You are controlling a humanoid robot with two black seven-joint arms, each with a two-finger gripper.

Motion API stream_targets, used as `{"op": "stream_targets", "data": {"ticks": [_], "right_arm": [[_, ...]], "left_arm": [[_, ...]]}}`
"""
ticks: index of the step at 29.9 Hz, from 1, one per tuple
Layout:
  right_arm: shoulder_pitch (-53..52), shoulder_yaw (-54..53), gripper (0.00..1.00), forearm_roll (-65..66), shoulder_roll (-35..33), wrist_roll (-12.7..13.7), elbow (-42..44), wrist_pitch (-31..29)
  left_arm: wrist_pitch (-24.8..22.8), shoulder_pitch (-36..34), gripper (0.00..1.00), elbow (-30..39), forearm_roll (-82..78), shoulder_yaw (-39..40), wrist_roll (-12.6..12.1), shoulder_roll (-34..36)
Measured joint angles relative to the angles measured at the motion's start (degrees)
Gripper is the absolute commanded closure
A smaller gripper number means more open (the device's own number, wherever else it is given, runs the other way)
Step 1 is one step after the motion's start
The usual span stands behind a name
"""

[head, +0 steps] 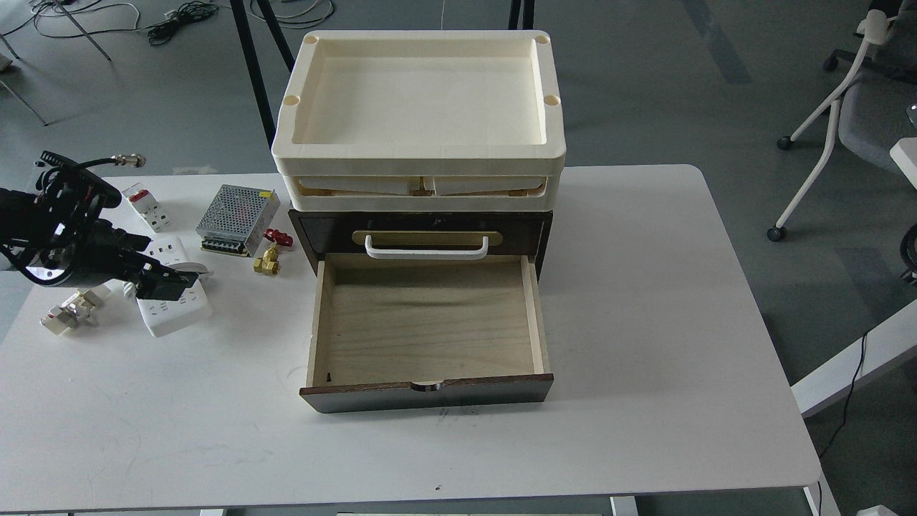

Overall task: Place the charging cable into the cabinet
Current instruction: 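Reach the left gripper to the white coiled charging cable and grasp it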

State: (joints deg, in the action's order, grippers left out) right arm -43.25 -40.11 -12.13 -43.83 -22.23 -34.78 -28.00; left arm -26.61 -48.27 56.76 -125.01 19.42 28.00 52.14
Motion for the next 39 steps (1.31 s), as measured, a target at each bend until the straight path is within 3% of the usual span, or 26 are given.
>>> {"op": "stream_targets", "data": {"ticks": [8, 12, 17, 23, 36, 39], "right_arm": [[0.08, -0.73, 0.00, 0.00, 0.56, -0.01, 0.13, 0.00], [0.15, -0.75, 0.00, 0.00, 0.59, -0.01, 0.39, 0.00], [0.26, -0.75, 0.00, 0.00, 0.62, -0.01, 1.13, 0.00], [0.59, -0.75, 0.00, 0.00, 0.62, -0.01, 1.47, 0.00], [1.18, -0.74, 0.00, 0.00, 0.59, -0.01, 1.99, 0.00], [1.30, -0.74, 0.00, 0.00, 0.59, -0.01, 2.00, 0.00]], "left_arm": [[7.03, -2.01, 0.08, -12.30, 0.00, -6.11, 0.00, -6.49], [11.67, -2.07, 0.15, -17.99, 0.00, -7.92, 0.00, -9.32], [13.56, -2.23, 0.24, -23.30, 0.00, -9.50, 0.00, -11.99], [13.76, -2.24, 0.33, -24.22, 0.00, -9.83, 0.00, -12.49], [15.26, -1.84, 0.35, -24.54, 0.00, -11.50, 0.00, -12.29], [15.48, -1.61, 0.40, -25.89, 0.00, -11.51, 0.00, -12.37]]}}
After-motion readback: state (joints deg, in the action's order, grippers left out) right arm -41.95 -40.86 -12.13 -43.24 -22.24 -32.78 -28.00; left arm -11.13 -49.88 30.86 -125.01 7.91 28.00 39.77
